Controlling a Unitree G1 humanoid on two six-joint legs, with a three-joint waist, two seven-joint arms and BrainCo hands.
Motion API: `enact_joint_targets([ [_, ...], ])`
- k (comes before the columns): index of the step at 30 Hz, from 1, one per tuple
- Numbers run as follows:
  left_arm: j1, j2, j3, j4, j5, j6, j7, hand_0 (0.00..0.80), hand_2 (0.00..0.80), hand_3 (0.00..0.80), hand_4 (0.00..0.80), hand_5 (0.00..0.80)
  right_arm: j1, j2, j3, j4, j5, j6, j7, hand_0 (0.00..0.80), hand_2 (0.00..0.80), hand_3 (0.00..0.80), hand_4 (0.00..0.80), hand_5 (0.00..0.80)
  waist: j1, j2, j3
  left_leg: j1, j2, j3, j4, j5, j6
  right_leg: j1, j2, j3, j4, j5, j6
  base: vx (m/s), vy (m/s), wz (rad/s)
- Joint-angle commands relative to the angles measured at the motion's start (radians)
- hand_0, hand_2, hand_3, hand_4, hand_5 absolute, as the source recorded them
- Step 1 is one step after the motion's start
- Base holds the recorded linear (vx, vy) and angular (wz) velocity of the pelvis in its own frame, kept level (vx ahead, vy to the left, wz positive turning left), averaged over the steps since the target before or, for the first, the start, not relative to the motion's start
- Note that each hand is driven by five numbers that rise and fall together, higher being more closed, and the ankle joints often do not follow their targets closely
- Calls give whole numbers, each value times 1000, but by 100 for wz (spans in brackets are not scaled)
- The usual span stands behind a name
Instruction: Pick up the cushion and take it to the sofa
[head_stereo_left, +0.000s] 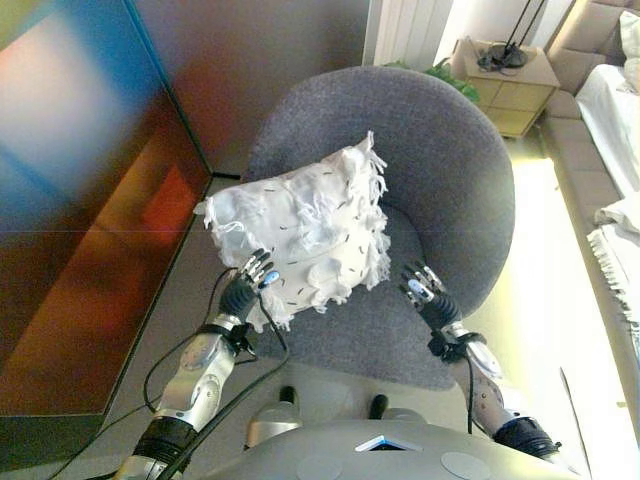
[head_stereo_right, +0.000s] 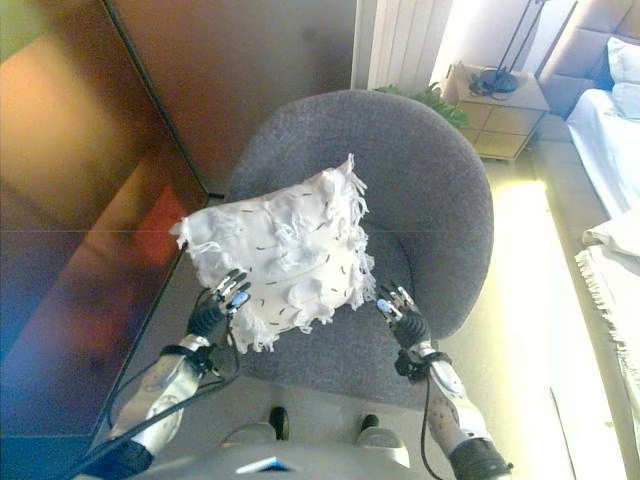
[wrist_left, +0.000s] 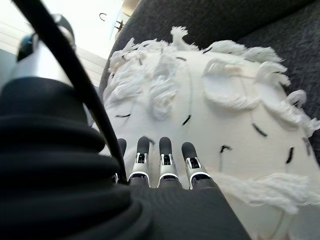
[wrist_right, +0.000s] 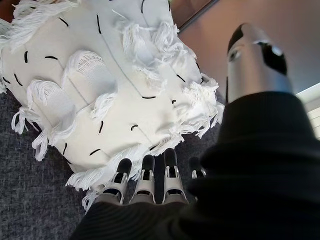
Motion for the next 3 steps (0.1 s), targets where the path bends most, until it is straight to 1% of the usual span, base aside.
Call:
enact_joint_targets([
  [1, -57, 6, 0, 26, 45, -100, 11, 0, 0, 0, 0, 0, -71, 3, 19, -44, 11, -117, 7, 0, 0, 0, 0, 0, -11, -18, 15, -56, -37, -21, 95, -67, 31, -56, 15, -38, 61, 1, 2, -62, -13, -2],
  [3, -63, 8, -10, 30, 48, -102, 16, 0, 0, 0, 0, 0, -79, 2, 26, -23, -15, -118, 6, 0, 0, 0, 0, 0, -11, -16, 17, -63, -35, -18, 101, -67, 29, -61, 16, -38, 64, -1, 0, -45, -9, -1],
])
